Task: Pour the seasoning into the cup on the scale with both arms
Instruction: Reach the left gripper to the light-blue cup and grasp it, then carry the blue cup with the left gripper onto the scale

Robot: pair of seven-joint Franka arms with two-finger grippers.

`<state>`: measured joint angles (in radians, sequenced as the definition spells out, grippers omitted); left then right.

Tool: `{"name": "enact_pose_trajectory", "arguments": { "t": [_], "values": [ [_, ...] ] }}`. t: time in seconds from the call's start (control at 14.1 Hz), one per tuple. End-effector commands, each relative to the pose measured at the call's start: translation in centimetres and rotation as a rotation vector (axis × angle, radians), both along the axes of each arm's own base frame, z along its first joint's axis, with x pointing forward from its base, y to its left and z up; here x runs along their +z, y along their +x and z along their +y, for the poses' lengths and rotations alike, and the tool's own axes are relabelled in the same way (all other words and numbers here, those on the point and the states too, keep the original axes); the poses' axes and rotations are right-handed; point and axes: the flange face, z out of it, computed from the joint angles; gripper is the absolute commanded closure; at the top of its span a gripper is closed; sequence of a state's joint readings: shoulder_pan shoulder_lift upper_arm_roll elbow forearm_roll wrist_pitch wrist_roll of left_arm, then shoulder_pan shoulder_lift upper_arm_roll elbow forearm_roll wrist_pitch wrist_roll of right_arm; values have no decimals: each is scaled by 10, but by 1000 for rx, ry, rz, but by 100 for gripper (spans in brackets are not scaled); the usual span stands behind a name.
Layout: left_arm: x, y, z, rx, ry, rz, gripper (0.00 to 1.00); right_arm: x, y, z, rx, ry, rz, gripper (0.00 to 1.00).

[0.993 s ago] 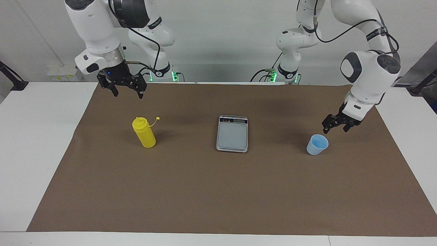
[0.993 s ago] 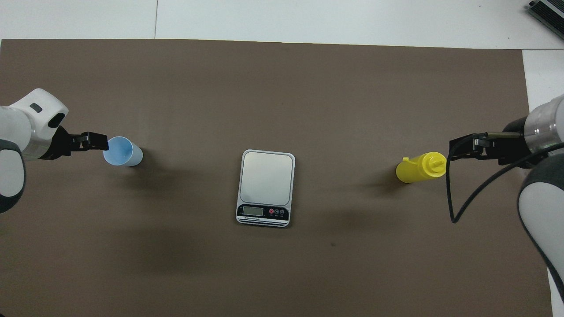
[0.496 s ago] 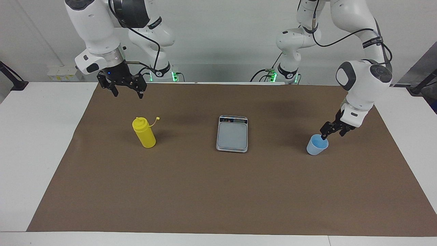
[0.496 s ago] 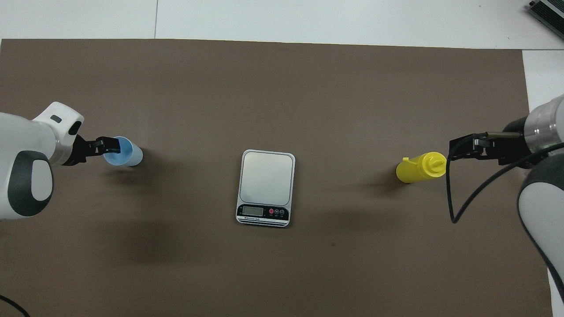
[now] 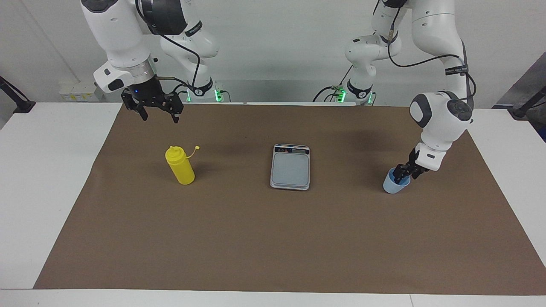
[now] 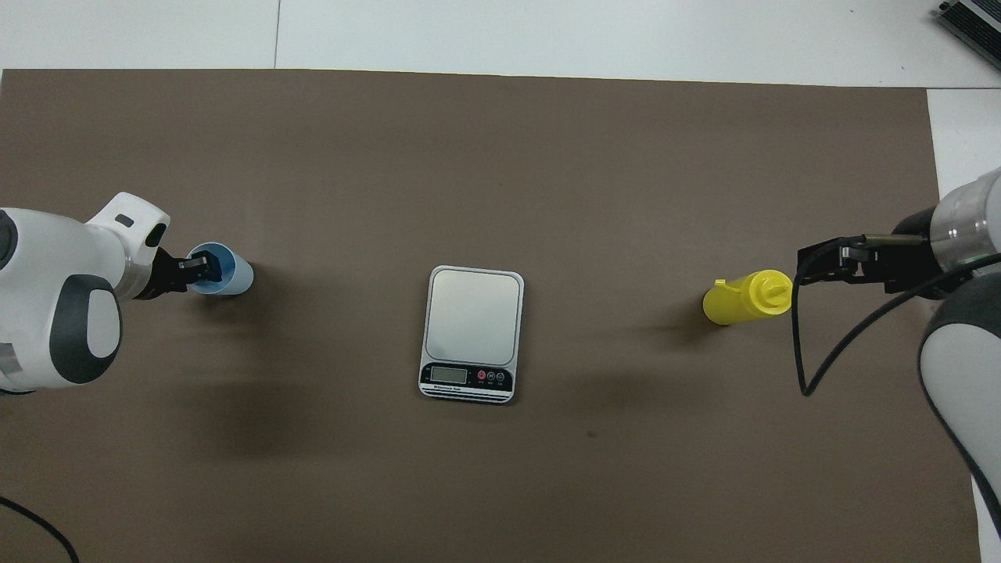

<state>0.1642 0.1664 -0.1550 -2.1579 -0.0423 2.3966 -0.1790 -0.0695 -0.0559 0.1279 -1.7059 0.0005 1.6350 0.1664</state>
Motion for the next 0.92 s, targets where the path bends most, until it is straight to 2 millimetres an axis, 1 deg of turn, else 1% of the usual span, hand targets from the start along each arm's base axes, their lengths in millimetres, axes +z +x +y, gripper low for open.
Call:
{"name": "enact_pose_trajectory", "arguments": {
  "t": [0.0, 0.28, 0.43, 0.5, 0.57, 0.71, 0.78, 0.85],
  "values": [
    [3, 0, -3, -26, -9, -1, 100, -1, -3, -3, 15, -6, 10, 0],
    [27, 16, -3, -42, -11, 2, 100, -1, -3, -3, 13, -6, 10, 0],
    [53, 24, -7, -63, -12, 4, 100, -1, -3, -3, 15, -6, 10, 0],
    [69, 27, -14, -76, -14, 13, 100, -1, -3, -3, 15, -6, 10, 0],
    [91, 30, -31, -104, -15, 24, 100, -1, -3, -3, 15, -6, 10, 0],
    [127, 33, -61, -148, -16, 62, 100, -1, -3, -3, 13, -6, 10, 0],
    [139, 34, -77, -168, -11, 75, 100, -1, -3, -3, 13, -6, 10, 0],
    [145, 32, -95, -162, -9, 84, 100, -1, -3, -3, 15, -6, 10, 0]
  ]
}}
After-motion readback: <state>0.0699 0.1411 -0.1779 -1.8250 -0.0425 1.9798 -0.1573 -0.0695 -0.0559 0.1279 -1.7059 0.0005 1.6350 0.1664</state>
